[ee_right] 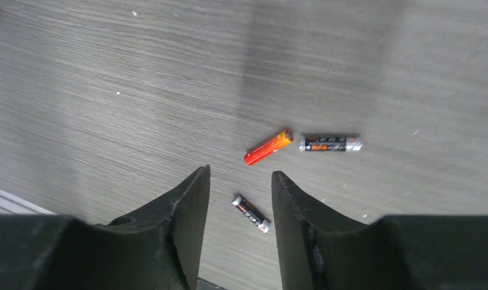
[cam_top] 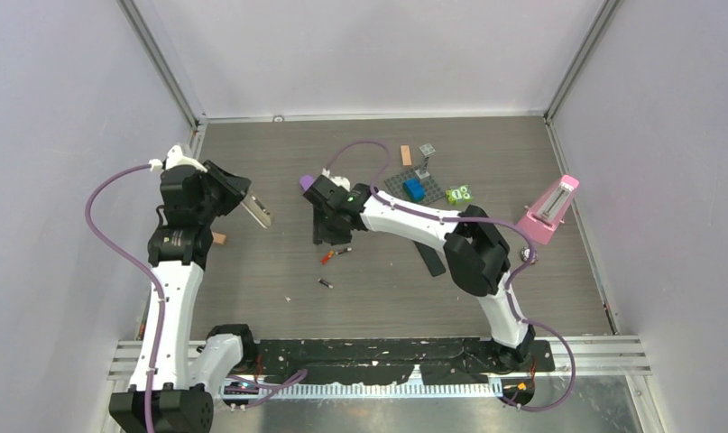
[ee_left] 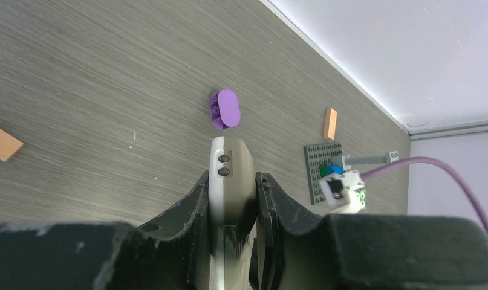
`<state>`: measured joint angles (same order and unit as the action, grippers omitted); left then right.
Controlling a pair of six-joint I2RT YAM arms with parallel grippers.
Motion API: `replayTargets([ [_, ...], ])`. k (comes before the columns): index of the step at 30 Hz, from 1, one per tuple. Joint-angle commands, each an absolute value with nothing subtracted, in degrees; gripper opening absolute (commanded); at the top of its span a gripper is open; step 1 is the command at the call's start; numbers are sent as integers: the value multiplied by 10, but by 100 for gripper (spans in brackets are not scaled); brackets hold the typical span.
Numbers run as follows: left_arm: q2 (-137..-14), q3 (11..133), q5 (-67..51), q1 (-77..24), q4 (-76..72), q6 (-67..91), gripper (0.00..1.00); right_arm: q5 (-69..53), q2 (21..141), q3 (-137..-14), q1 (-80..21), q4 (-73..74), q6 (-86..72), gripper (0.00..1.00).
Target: Load the batteries into the remote control
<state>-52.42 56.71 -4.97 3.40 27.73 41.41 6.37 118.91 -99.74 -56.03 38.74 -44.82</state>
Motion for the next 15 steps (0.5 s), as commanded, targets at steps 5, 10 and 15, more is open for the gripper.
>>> replayTargets([
  [5,-512,592,-49,36,250,403,0,69,1235,-1039,-576,485,-661,44],
  [10,-507,584,-50,37,243,406,0,97,1253,-1057,-576,502,-683,43],
  [15,-507,582,-47,37,240,406,0,107,1288,-1108,-580,549,-693,42],
])
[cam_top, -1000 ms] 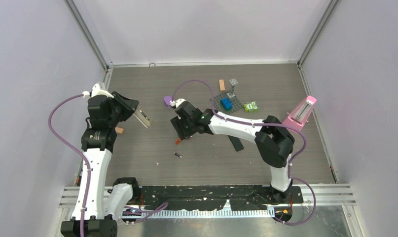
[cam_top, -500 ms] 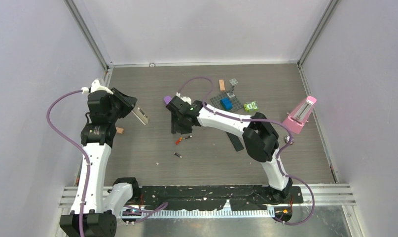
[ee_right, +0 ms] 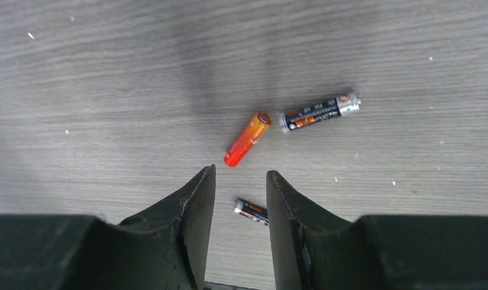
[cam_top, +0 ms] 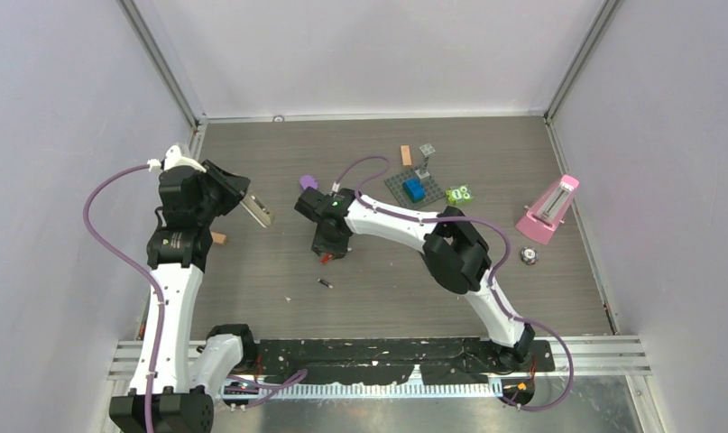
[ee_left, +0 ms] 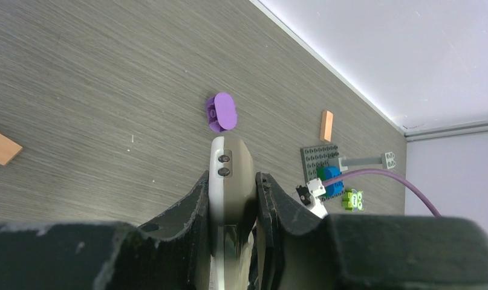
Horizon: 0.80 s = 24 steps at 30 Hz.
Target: Load the batteries into the remote control
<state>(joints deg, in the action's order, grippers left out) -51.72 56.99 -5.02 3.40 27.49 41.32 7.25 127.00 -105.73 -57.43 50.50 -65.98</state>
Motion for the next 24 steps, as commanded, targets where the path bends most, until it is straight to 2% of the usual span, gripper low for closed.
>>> replayTargets([
  [1,-507,582,-46,37,240,406,0,109,1297,-1113,-581,553,-694,42],
  [16,-516,585,-46,37,245,398,0,144,1365,-1186,-587,589,-680,41],
  [18,-516,585,-46,37,245,398,0,149,1367,-1186,-588,591,-676,38],
  [24,-518,582,-52,37,240,401,0,151,1367,-1186,-589,583,-647,16],
])
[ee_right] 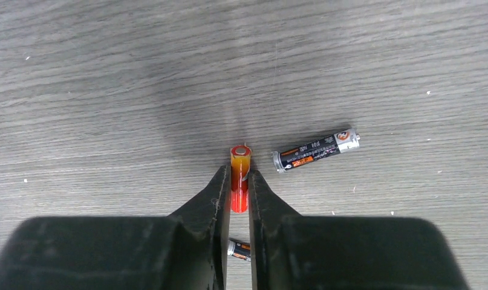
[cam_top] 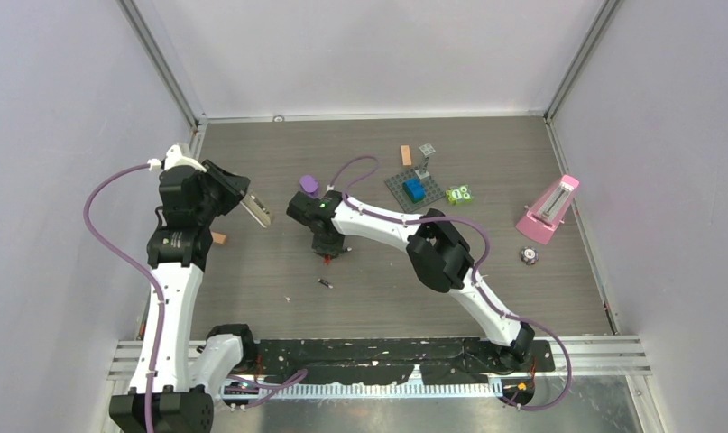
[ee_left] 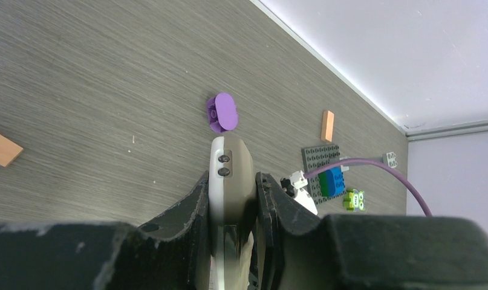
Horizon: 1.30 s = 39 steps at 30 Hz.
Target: Load the batteries into the remote control
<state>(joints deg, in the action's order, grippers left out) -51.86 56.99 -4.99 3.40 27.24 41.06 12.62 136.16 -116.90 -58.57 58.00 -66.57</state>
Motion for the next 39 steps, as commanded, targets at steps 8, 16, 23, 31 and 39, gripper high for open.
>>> replayTargets([
  [8,-513,567,-89,37,223,399,0,144,1295,-1155,-590,484,-557,6],
  [16,-506,542,-198,37,133,399,0,201,1142,-1078,-584,399,-465,5],
  [23,-515,526,-374,34,-38,410,0,229,976,-968,-514,325,-352,5],
  [31,-592,517,-540,6,-305,550,0,25,805,-839,-464,181,-141,8],
  [39,-665,520,-521,-89,-428,650,0,-135,761,-887,-464,272,-52,11],
])
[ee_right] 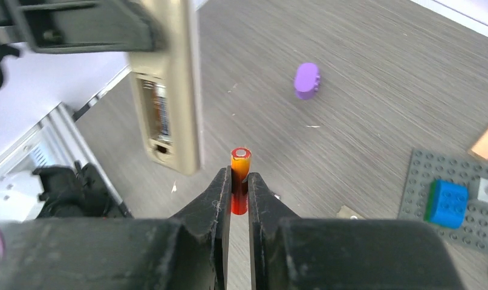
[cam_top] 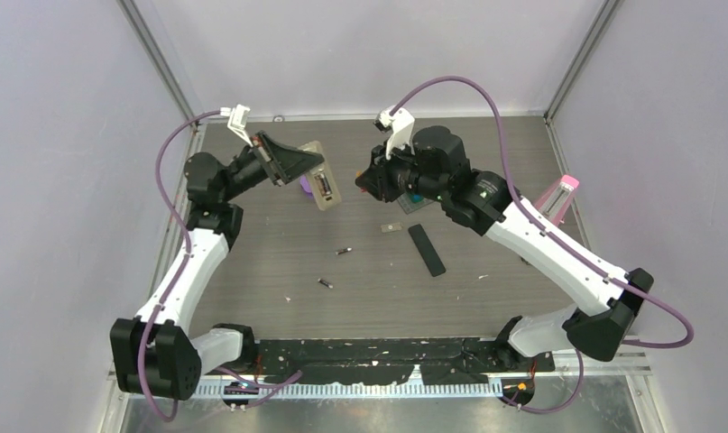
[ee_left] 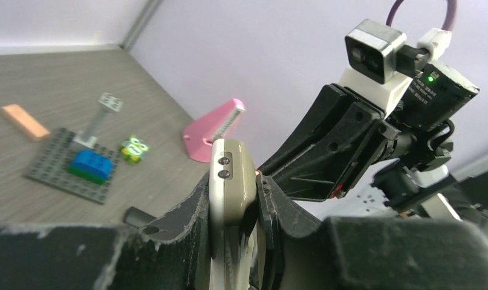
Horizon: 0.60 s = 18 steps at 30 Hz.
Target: Load the batteries into the remote control
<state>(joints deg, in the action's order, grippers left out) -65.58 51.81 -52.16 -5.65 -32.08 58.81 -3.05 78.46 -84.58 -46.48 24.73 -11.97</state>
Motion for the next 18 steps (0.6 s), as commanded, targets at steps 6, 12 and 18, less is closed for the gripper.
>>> replayTargets([
  [6,-704,497,-448,-159,-447,709,0,-160,759,-922,-466,370,-72,13],
  [12,-745,468,-391,-222,-489,757,0,-145,769,-965,-473,465,-75,14],
  [18,-773,434,-361,-234,-525,803,0,-103,788,-991,-488,543,-80,14],
])
